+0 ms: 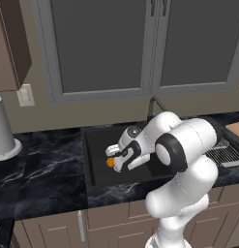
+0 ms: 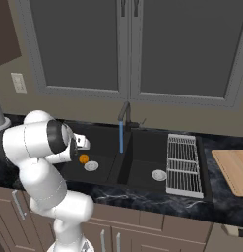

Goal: Pick the orange from the sink and place it on the cutting board to airdry. Then turn off the sink faucet.

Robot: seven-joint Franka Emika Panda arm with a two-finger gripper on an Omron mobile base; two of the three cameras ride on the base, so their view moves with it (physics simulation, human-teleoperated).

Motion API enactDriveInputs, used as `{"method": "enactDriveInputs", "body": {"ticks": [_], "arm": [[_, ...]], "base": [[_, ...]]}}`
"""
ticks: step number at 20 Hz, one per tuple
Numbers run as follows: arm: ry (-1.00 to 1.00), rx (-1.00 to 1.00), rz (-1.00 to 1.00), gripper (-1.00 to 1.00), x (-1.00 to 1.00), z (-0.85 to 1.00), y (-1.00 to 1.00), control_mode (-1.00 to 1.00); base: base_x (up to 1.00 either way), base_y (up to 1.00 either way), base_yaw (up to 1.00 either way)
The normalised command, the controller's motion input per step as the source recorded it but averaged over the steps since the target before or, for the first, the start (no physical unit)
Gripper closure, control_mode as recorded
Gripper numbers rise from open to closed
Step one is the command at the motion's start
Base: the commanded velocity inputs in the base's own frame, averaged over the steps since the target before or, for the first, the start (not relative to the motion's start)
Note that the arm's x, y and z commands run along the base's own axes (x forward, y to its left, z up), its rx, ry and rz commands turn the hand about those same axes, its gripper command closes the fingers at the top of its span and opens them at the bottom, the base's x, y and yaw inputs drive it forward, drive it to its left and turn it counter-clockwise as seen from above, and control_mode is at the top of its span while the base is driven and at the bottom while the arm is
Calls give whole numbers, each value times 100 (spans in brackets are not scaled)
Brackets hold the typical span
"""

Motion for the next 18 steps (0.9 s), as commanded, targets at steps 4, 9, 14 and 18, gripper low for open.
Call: {"method": "enactDriveInputs", "body": {"ticks": [4,9,14,18], "arm": [[0,0,0,-100,14,-22,8,-100],[0,0,0,-100,9,-22,9,-100],[0,0,0,-100,10,-24,13,-100],[0,0,0,-100,11,-26,12,-100]], "base": [[0,0,0],[0,0,0],[0,0,0],[0,0,0]]}}
